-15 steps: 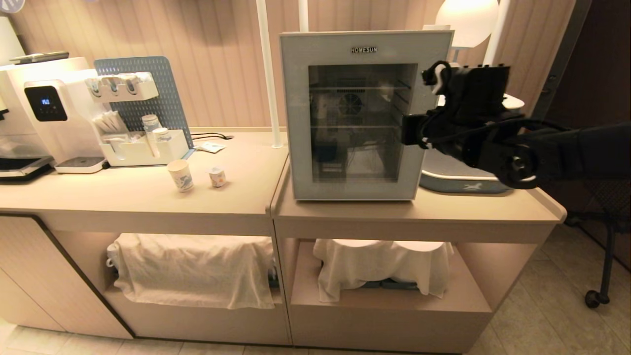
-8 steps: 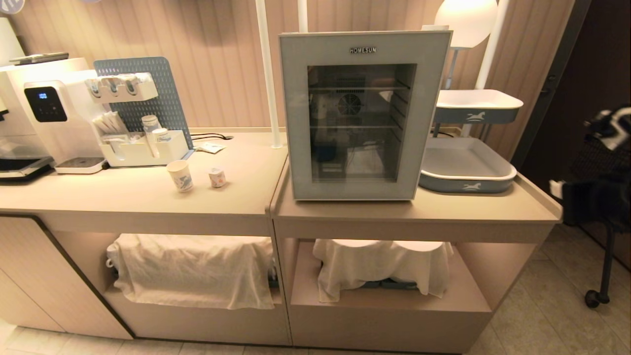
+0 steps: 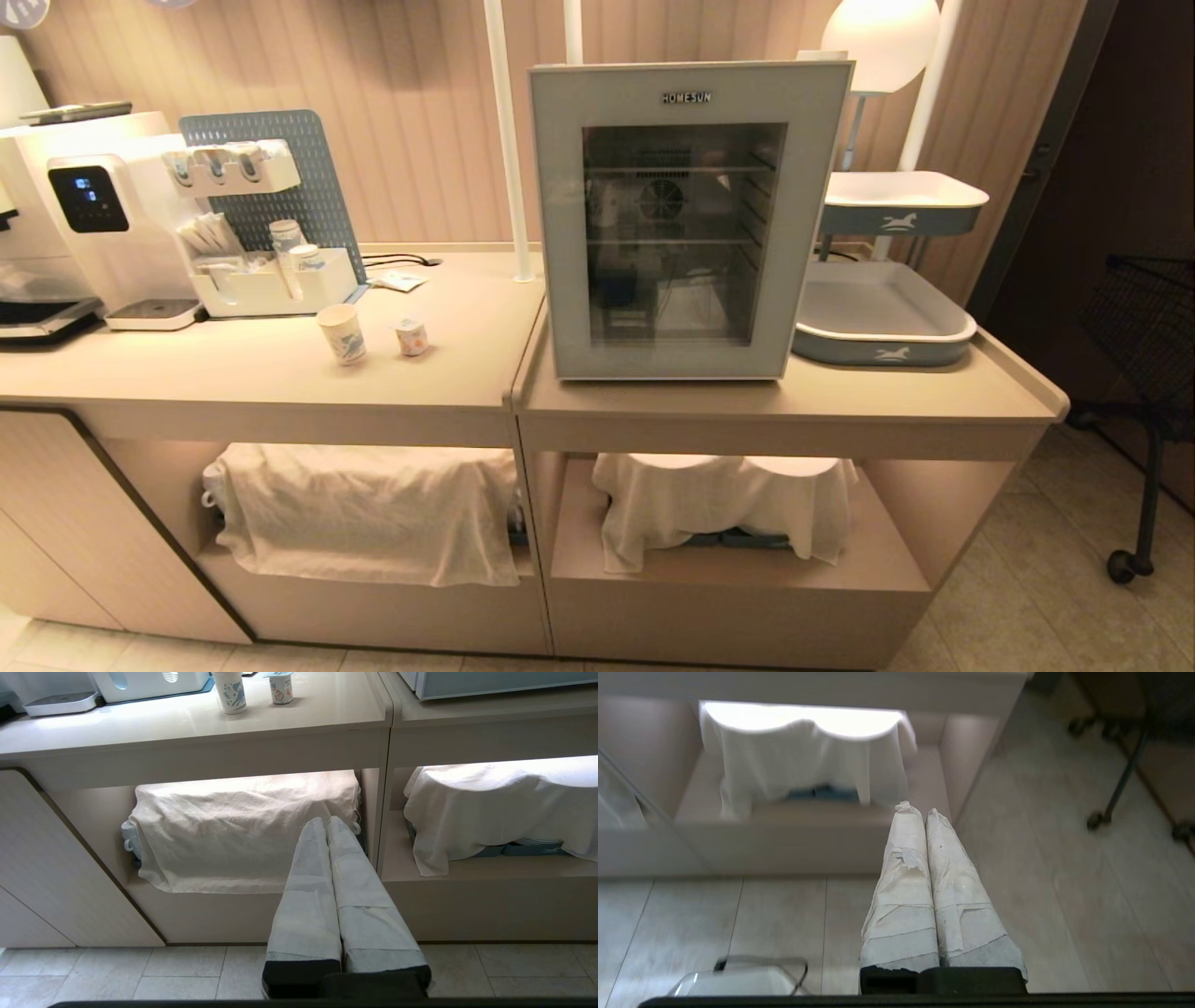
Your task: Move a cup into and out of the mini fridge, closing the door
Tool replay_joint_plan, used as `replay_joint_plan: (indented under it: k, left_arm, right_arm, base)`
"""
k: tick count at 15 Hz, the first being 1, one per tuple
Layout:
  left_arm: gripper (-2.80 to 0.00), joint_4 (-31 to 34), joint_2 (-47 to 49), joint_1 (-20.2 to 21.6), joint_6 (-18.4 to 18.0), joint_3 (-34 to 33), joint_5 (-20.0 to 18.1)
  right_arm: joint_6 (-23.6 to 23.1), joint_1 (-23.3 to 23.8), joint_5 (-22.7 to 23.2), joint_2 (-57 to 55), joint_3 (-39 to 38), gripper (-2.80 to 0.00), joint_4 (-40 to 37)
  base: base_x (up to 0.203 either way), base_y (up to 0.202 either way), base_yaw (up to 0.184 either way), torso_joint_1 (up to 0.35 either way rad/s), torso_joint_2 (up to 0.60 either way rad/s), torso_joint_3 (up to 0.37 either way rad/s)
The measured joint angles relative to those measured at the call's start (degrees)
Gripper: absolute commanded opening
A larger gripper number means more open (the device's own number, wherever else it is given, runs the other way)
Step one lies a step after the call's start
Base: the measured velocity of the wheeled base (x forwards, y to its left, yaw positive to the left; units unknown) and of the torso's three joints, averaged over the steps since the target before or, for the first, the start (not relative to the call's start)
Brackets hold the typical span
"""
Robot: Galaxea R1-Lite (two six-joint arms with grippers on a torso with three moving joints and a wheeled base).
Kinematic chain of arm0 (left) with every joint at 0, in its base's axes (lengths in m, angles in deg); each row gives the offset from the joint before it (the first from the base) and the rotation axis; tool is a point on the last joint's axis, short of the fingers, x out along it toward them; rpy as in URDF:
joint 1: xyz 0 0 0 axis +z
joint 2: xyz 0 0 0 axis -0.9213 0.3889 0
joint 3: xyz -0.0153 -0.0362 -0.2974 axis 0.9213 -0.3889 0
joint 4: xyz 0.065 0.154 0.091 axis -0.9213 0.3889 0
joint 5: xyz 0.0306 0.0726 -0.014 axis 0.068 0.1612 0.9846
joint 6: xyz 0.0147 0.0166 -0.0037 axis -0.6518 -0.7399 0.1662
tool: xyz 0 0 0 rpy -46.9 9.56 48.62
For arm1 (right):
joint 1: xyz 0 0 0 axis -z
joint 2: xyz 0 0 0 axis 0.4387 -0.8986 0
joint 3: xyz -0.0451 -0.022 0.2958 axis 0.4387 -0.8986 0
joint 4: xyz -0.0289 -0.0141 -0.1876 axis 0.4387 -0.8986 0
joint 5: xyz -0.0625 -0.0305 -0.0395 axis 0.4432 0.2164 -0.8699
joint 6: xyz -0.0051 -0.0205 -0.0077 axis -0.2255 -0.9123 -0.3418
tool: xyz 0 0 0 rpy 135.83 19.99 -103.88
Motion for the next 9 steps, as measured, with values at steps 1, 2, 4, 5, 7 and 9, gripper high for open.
replay_joint_plan:
  k: [1, 2, 4, 5, 7, 9]
  left_arm:
    - [-2.80, 0.0, 0.0, 0.0, 0.0, 0.0, 0.0]
    - [-2.80, 0.0, 0.0, 0.0, 0.0, 0.0, 0.0]
    - [-2.80, 0.0, 0.0, 0.0, 0.3, 0.0, 0.0]
    - [-2.80, 0.0, 0.0, 0.0, 0.3, 0.0, 0.1]
    - [-2.80, 0.0, 0.0, 0.0, 0.3, 0.0, 0.1]
    - [-2.80, 0.0, 0.0, 0.0, 0.4, 0.0, 0.1]
  right_arm:
    - [-0.6, 0.2, 0.4, 4.6, -1.5, -2.80, 0.0]
    - [-1.1, 0.4, 0.7, 8.6, -2.5, -2.80, 0.5]
    - [-1.6, 0.5, 2.2, 13.2, -6.3, -2.80, 5.6]
    - [-2.5, 0.5, 4.5, 14.4, -7.8, -2.80, 9.0]
    - [-3.2, 0.6, 7.2, 15.8, -9.3, -2.80, 11.1]
    - [-3.2, 0.6, 8.0, 16.5, -9.7, -2.80, 11.2]
  base:
    - [0.000, 0.000, 0.000, 0.000, 0.00, 0.000]
    - [0.000, 0.000, 0.000, 0.000, 0.00, 0.000]
    - [0.000, 0.000, 0.000, 0.000, 0.00, 0.000]
    - [0.000, 0.000, 0.000, 0.000, 0.00, 0.000]
    - [0.000, 0.000, 0.000, 0.000, 0.00, 0.000]
    - [0.000, 0.000, 0.000, 0.000, 0.00, 0.000]
